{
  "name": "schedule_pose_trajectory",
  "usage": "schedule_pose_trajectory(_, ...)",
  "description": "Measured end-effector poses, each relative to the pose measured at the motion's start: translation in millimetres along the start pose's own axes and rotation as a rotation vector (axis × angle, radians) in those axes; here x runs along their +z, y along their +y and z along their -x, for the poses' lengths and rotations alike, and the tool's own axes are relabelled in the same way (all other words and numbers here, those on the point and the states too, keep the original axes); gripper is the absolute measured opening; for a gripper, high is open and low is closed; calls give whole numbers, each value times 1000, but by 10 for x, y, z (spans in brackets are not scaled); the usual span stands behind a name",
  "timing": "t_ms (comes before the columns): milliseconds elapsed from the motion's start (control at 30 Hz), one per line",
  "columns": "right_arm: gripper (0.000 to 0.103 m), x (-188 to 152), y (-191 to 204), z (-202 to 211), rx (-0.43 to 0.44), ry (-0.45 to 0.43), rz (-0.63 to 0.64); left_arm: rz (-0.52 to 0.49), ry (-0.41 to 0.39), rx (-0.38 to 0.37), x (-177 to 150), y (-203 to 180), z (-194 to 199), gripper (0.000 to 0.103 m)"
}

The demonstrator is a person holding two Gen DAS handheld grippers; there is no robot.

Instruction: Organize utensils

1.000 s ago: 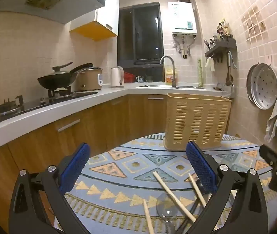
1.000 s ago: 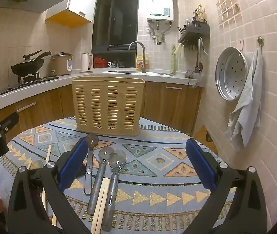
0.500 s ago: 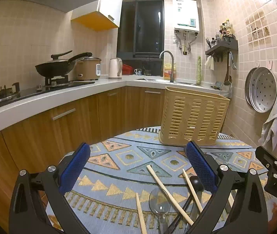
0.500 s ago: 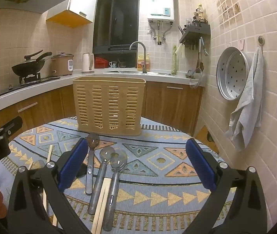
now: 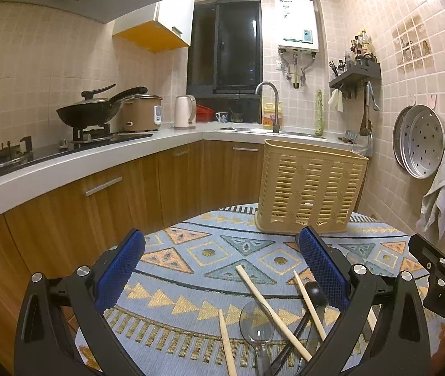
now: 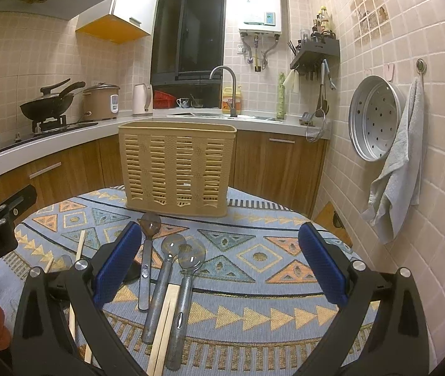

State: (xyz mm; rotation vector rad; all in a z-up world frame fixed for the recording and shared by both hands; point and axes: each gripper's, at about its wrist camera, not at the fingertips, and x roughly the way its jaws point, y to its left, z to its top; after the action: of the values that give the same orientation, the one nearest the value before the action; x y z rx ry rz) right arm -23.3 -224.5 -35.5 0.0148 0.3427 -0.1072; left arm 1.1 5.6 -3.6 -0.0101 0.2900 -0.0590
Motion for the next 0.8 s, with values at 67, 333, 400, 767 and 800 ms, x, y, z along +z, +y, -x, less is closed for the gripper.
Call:
schedule_pose_trajectory(67, 96, 2, -1, -1, 1, 1, 0, 3, 1, -1, -2, 2, 1, 95)
schedule_pose_trajectory(333, 96, 7, 14, -7, 1, 6, 6, 1, -1, 0, -9, -17, 4, 96)
schedule_pose_trajectory(400, 96, 7, 12, -7, 1, 7, 6, 1, 0, 1, -4, -15, 4, 96)
schedule_pose_trajectory(767, 96, -12, 3, -32, 3, 12, 4, 4, -5, 5, -17, -36, 26, 96)
schedule_pose_trajectory(800, 96, -13, 3, -38, 3, 13, 4, 4, -4, 5, -14, -34, 24, 96)
